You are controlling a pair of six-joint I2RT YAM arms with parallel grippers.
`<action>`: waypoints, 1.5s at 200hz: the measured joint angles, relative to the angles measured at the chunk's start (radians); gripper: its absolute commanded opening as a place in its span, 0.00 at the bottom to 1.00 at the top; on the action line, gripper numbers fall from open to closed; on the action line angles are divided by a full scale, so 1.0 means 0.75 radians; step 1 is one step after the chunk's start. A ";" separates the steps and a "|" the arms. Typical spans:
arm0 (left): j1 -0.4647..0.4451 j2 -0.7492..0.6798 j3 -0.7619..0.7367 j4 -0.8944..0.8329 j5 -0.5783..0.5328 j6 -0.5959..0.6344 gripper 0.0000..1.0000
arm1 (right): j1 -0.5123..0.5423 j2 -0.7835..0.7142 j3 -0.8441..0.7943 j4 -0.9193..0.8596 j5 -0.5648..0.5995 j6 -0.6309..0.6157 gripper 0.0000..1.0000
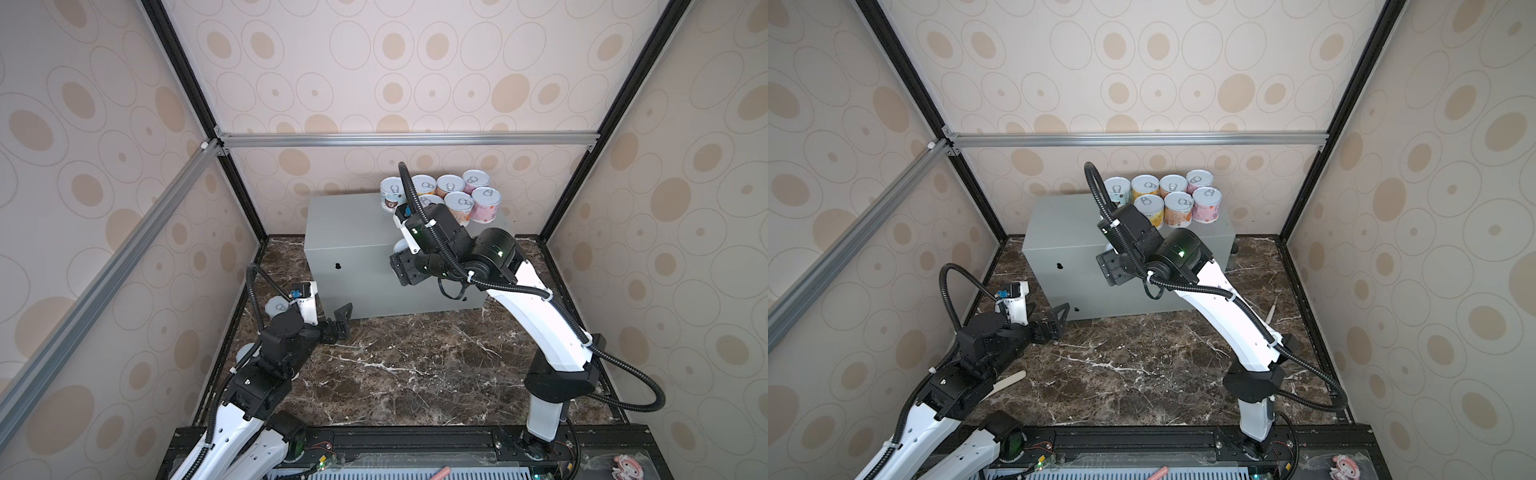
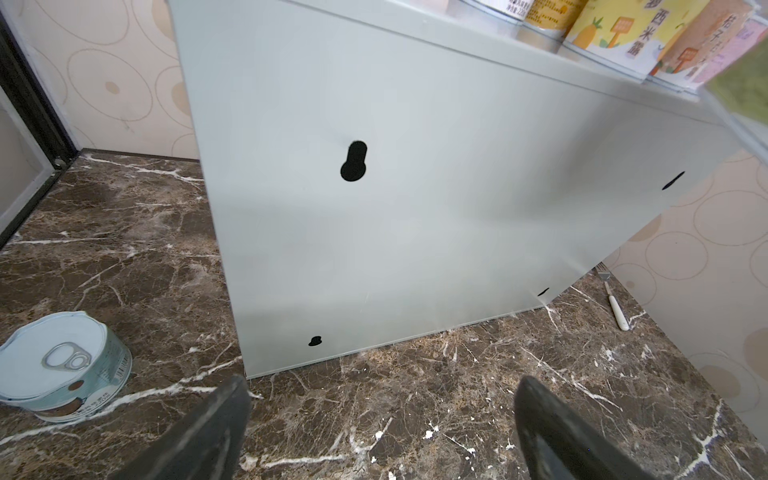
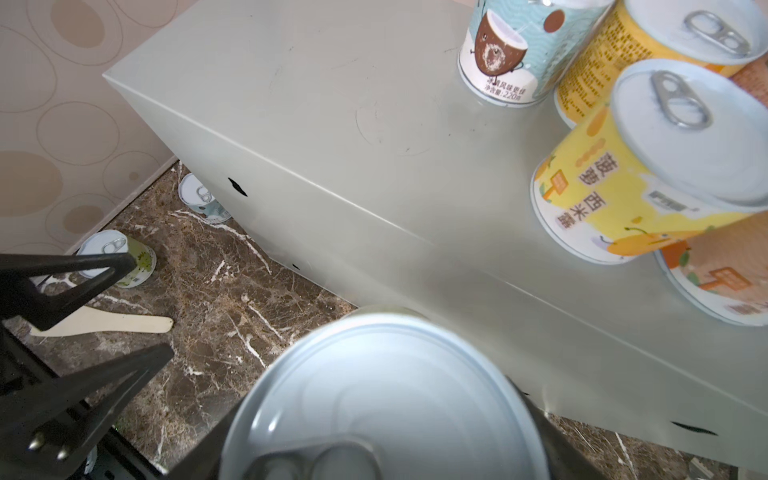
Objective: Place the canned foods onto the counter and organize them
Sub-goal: 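Lower the green-labelled can onto the cabinet top in front of the group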
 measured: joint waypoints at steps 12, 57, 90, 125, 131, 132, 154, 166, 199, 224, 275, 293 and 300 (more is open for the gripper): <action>-0.001 -0.007 0.000 -0.001 0.000 0.000 0.99 | 0.000 0.016 0.000 0.038 0.011 -0.007 0.63; 0.000 -0.014 0.001 -0.001 0.000 0.000 0.99 | -0.015 0.070 0.017 0.140 0.027 -0.030 0.63; 0.000 0.017 0.026 -0.002 0.005 0.008 0.99 | -0.054 0.090 0.019 0.179 0.023 -0.029 0.63; -0.001 0.057 0.085 -0.001 0.033 0.031 0.99 | -0.080 0.102 0.022 0.233 0.023 -0.029 0.63; 0.000 0.063 0.095 -0.001 0.038 0.035 0.99 | -0.082 0.106 0.025 0.241 0.021 -0.029 0.63; 0.000 0.065 0.097 -0.001 0.038 0.036 0.99 | -0.082 0.107 0.026 0.243 0.021 -0.030 0.63; 0.000 0.084 0.129 -0.003 0.059 0.049 0.99 | -0.098 0.123 0.028 0.263 0.013 -0.032 0.63; -0.001 0.096 0.150 -0.008 0.067 0.058 0.99 | -0.111 0.129 0.028 0.277 0.009 -0.034 0.63; 0.000 0.117 0.210 -0.027 0.072 0.083 0.99 | -0.149 0.131 0.028 0.320 -0.005 -0.033 0.63; 0.000 0.127 0.227 -0.033 0.073 0.091 0.99 | -0.161 0.139 0.028 0.352 -0.005 -0.033 0.67; -0.001 0.161 0.229 -0.037 0.089 0.095 0.99 | -0.162 0.172 0.056 0.405 -0.012 -0.033 0.79; 0.000 0.167 0.229 -0.037 0.092 0.095 0.99 | -0.162 0.180 0.058 0.411 -0.012 -0.034 0.83; -0.001 0.167 0.229 -0.037 0.093 0.095 0.99 | -0.163 0.187 0.058 0.412 -0.010 -0.034 0.84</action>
